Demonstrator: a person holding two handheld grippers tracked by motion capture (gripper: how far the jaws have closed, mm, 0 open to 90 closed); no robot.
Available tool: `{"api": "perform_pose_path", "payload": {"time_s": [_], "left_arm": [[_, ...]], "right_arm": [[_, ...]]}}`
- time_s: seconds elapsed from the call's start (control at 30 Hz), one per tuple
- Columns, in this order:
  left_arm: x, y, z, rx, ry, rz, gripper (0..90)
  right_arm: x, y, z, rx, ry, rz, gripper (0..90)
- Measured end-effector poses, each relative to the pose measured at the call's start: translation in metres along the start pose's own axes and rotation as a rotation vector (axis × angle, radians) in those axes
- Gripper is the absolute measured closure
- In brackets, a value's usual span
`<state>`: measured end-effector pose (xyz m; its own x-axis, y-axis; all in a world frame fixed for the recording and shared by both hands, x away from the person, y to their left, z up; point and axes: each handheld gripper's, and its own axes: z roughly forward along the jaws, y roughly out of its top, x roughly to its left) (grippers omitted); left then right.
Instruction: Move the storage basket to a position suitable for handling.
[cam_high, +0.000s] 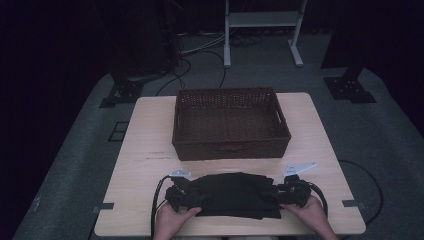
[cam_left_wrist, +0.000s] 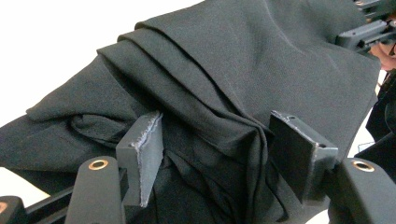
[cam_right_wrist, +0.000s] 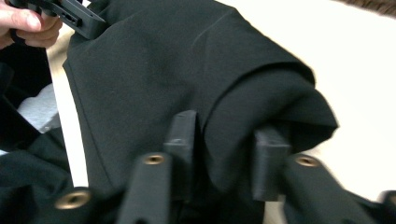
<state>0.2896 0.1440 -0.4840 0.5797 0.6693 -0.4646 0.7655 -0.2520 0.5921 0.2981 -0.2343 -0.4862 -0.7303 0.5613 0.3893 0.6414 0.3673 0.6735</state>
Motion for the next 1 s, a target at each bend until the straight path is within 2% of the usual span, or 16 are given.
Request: {"api": "perform_pose_path", "payload": {"time_s": [0.03, 0.07, 0.1, 0.13, 0.2, 0.37, 0.43, 0.47, 0.5, 0.53, 0.6, 0.7, 0.73, 0.9, 0.93, 1.0], "left_arm": [[0.000, 0.000, 0.000, 0.000, 0.000, 0.000, 35.4], [0.001, 0.001, 0.000, 0.009, -0.009, -0.007, 35.4], [0.001, 0.001, 0.000, 0.009, -0.009, -0.007, 35.5], [0.001, 0.002, 0.002, 0.018, -0.028, -0.011, 36.0], [0.000, 0.003, 0.005, 0.034, -0.072, -0.017, 39.1], [-0.002, 0.006, 0.012, 0.038, -0.092, -0.002, 45.5], [-0.002, 0.005, 0.015, 0.029, -0.097, 0.015, 52.1], [-0.003, 0.006, 0.018, 0.027, -0.105, 0.030, 55.3], [-0.003, 0.006, 0.018, 0.027, -0.105, 0.030, 58.4], [-0.005, 0.006, 0.020, 0.024, -0.106, 0.038, 58.4], [-0.006, 0.007, 0.020, 0.015, -0.100, 0.066, 66.4], [-0.006, 0.007, 0.017, 0.002, -0.097, 0.083, 72.8], [-0.007, 0.008, 0.014, -0.009, -0.085, 0.103, 73.9], [-0.006, 0.007, 0.004, -0.048, -0.083, 0.109, 75.7], [-0.006, 0.007, 0.001, -0.062, -0.085, 0.111, 75.8], [-0.008, 0.008, -0.004, -0.081, -0.098, 0.115, 75.9]], "right_arm": [[0.000, 0.000, 0.000, 0.000, 0.000, 0.000, 50.3], [-0.003, 0.001, 0.004, 0.017, 0.016, 0.037, 45.2], [-0.003, 0.001, 0.004, 0.017, 0.016, 0.037, 45.2], [-0.005, 0.003, 0.007, 0.033, 0.033, 0.077, 40.5], [-0.003, 0.005, 0.011, 0.041, 0.035, 0.068, 38.8], [0.002, 0.011, 0.017, 0.069, 0.020, 0.042, 38.2], [0.005, 0.013, 0.020, 0.076, 0.006, 0.019, 41.1], [0.009, 0.015, 0.025, 0.074, -0.002, -0.010, 49.8], [0.009, 0.015, 0.025, 0.074, -0.002, -0.010, 49.8], [0.012, 0.016, 0.028, 0.075, 0.000, -0.022, 54.2], [0.016, 0.018, 0.033, 0.071, 0.008, -0.055, 68.3], [0.019, 0.020, 0.032, 0.071, -0.011, -0.076, 71.7], [0.024, 0.019, 0.030, 0.056, -0.037, -0.123, 73.2], [0.022, 0.018, 0.021, 0.024, -0.014, -0.096, 73.8], [0.019, 0.017, 0.014, -0.008, 0.007, -0.077, 73.8], [0.019, 0.017, 0.007, -0.028, 0.017, -0.072, 73.8]]}}
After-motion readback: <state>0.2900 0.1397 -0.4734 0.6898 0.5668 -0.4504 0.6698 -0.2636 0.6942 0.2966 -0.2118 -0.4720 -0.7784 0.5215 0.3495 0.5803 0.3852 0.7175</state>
